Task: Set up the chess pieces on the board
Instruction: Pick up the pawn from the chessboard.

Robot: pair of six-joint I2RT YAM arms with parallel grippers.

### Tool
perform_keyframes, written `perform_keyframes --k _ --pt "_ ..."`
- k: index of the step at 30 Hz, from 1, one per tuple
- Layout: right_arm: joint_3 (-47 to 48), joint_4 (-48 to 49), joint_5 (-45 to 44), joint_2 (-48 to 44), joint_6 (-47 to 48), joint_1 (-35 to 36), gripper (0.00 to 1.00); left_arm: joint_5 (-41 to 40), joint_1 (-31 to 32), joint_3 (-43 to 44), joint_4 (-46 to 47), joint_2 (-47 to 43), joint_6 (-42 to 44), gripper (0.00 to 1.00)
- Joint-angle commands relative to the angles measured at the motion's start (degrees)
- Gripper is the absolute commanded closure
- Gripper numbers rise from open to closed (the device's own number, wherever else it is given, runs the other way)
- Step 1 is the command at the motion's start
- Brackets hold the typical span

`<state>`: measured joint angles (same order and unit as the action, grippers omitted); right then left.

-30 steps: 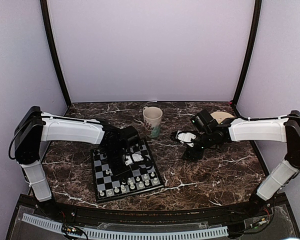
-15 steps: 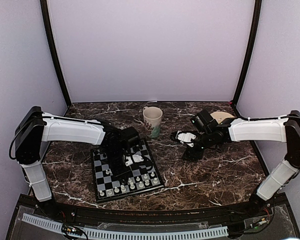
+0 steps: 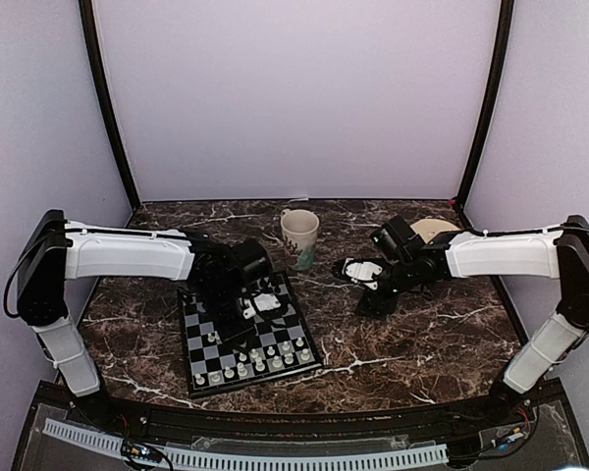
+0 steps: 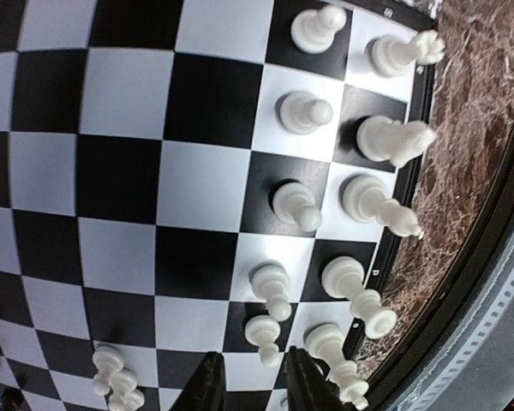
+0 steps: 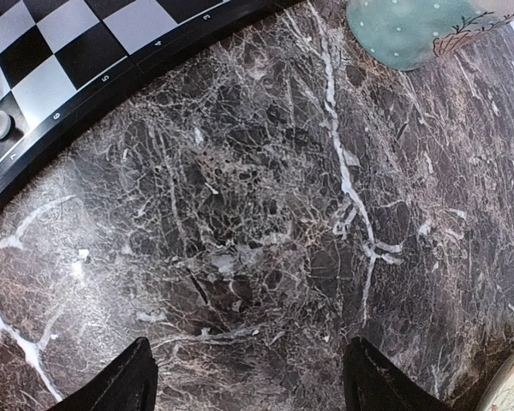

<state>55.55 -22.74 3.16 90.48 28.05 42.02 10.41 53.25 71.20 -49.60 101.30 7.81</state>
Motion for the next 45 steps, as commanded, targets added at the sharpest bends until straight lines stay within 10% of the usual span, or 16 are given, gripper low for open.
perform_keyframes --k 1,12,45 --pt "1.49 0.34 0.18 0.49 0.24 0.86 0.26 -1.28 0.1 -1.08 3.73 -7.29 -0.86 0.73" --pt "1.75 0.07 0.52 0.35 -0.06 1.28 0.26 -17.34 -3.9 -8.11 11.24 -14.02 -15.59 0.71" --pt "1.23 0.5 -1.05 0.48 0.58 1.39 0.26 -14.01 -5.97 -9.0 8.74 -5.16 -17.04 0.84"
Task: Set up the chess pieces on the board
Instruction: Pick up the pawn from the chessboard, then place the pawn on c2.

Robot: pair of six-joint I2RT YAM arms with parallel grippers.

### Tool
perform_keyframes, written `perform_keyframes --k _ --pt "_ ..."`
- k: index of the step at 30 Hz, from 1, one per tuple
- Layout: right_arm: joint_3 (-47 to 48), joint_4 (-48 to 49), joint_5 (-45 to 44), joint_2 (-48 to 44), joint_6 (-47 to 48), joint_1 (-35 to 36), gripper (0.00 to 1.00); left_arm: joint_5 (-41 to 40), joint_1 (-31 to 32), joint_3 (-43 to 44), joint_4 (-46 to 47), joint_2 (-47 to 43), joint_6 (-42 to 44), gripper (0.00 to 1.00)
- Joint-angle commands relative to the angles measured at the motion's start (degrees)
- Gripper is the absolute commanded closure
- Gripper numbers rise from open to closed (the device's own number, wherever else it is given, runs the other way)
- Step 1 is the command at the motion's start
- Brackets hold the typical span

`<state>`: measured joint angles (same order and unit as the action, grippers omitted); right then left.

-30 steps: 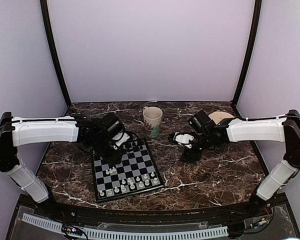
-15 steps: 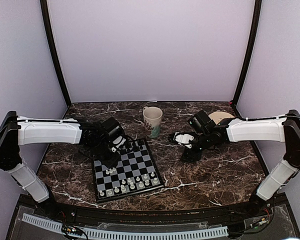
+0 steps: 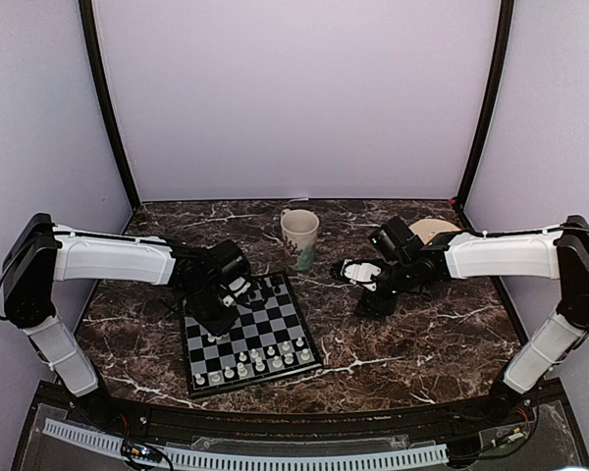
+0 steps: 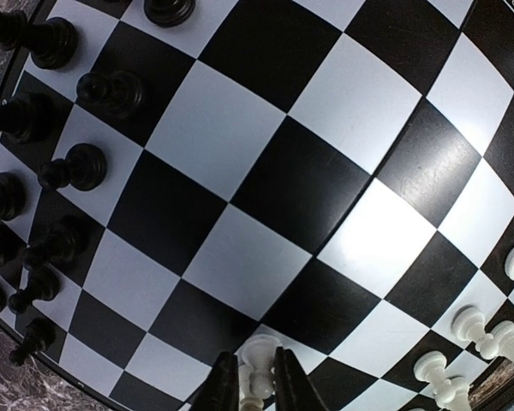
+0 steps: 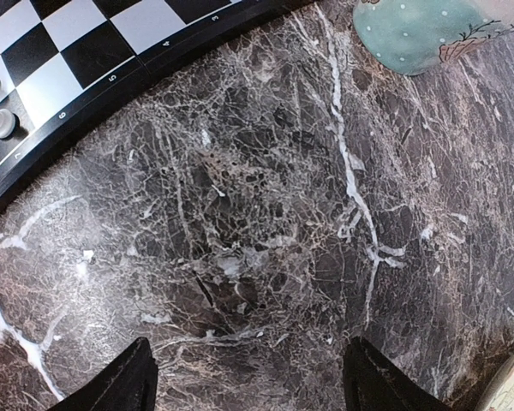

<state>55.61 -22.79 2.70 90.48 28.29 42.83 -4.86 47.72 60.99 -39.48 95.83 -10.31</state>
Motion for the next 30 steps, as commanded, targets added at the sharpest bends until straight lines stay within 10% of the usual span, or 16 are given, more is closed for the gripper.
perform_keyframes --k 1,16,30 --pt "1.16 0.62 -0.59 0.48 0.36 0.65 0.26 1.61 -0.44 1.23 -1.45 0.35 1.26 0.86" --pt "1.07 0.6 -1.03 0.47 0.59 0.85 0.26 17.36 4.8 2.25 -0.62 -3.01 8.96 0.97" --pt "1.23 0.43 -1.27 0.49 0.74 1.17 0.26 10.76 6.06 -1.18 -4.67 -7.58 4.91 0.98"
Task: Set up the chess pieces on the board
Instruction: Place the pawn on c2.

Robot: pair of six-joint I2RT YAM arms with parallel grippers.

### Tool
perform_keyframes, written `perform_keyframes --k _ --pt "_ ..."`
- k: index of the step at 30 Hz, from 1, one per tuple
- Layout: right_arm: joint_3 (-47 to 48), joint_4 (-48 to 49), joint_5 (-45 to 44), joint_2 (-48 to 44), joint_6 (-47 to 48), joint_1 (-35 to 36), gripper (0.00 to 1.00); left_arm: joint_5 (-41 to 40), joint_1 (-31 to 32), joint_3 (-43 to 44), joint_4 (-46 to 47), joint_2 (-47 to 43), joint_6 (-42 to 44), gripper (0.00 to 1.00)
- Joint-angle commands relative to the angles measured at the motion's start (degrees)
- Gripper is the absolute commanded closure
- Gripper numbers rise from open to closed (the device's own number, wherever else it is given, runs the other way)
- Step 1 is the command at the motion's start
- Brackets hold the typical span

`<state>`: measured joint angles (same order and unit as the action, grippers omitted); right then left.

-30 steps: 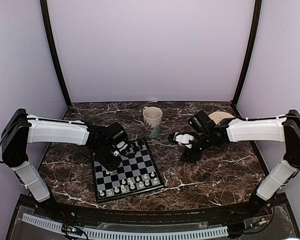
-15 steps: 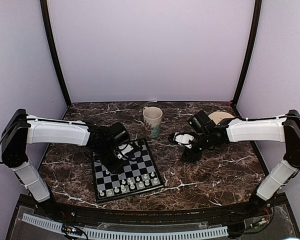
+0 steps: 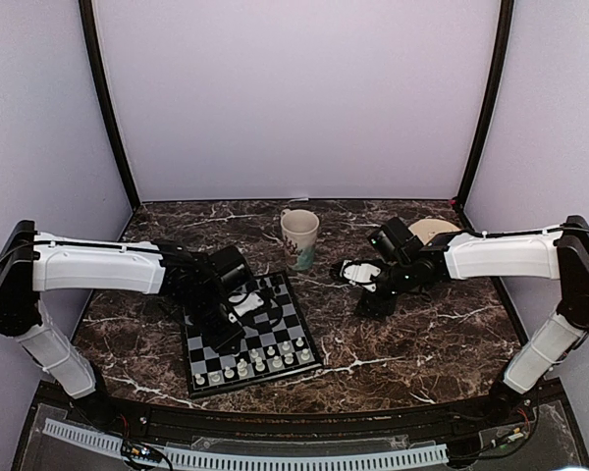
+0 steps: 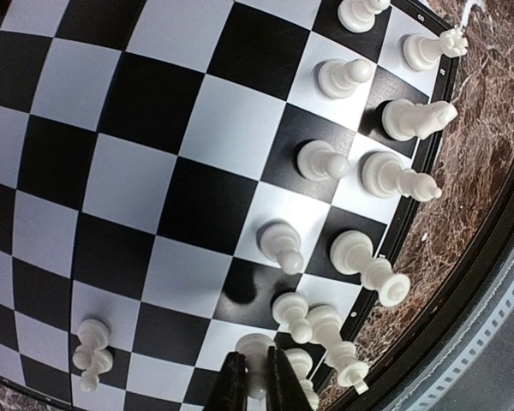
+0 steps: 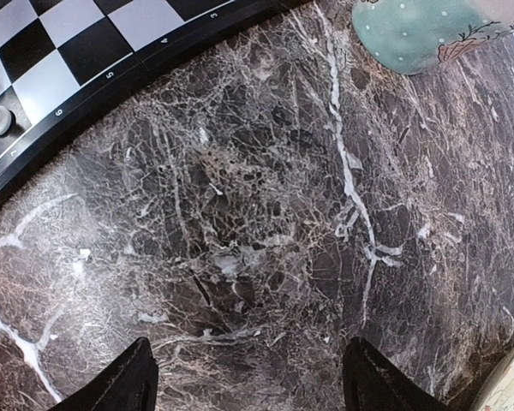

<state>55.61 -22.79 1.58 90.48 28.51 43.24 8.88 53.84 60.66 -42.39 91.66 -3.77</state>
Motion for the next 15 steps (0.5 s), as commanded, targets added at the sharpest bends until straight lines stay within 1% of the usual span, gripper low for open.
perform_keyframes --k 1,5,15 --pt "1.25 0.31 -0.18 1.5 0.54 0.86 0.26 -2.49 -0.06 -0.96 -1.73 -3.58 -1.75 0.98" --pt "1.25 0.29 -0.26 1.84 0.56 1.03 0.26 -0.13 0.01 -1.69 -2.07 -3.36 -1.6 0.98" --pt "1.31 0.12 -0.27 2.1 0.55 1.11 0.26 0.03 0.37 -2.39 -4.54 -1.32 -2.25 0.97"
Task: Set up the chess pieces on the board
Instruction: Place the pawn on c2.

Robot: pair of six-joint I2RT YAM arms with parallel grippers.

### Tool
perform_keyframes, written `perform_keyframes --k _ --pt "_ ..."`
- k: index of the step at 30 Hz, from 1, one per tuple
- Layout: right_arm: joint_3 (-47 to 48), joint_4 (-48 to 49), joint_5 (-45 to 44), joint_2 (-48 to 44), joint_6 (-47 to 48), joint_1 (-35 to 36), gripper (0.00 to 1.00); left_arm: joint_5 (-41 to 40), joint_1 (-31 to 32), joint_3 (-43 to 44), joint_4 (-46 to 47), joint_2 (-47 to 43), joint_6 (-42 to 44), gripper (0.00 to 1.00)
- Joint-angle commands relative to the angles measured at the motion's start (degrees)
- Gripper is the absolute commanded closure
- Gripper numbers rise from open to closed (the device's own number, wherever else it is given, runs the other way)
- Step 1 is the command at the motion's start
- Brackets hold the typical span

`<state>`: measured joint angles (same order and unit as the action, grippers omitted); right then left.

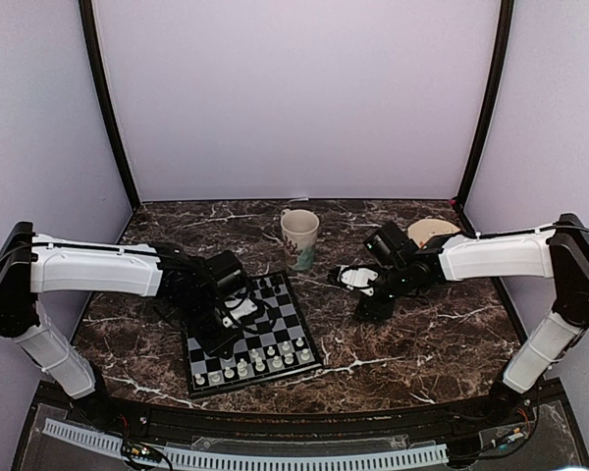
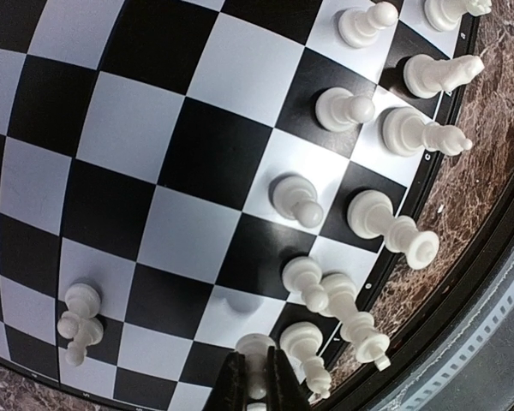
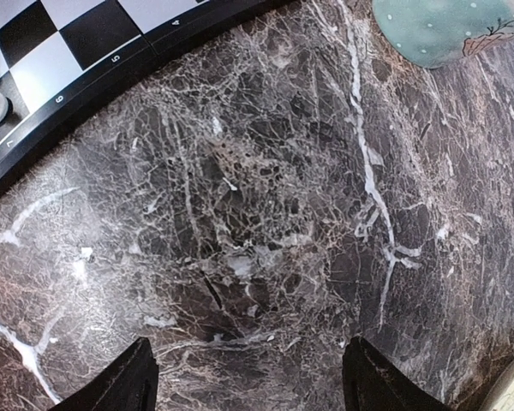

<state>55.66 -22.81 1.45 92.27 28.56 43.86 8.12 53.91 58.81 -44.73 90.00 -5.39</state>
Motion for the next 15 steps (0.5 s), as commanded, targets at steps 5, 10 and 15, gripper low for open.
perform_keyframes --k 5,10,15 --pt "1.3 0.1 -0.13 0.41 0.6 0.61 0.26 0.89 0.41 -0.71 -1.66 1.38 -0.66 0.96" --pt "1.3 0.04 -0.2 0.49 0.58 0.61 0.26 0.76 0.48 -0.46 -1.24 2.74 -0.49 0.96" --pt "1.38 0.05 -0.23 0.64 0.54 0.61 0.26 -0.06 0.48 -0.1 -0.98 2.99 -0.41 0.92"
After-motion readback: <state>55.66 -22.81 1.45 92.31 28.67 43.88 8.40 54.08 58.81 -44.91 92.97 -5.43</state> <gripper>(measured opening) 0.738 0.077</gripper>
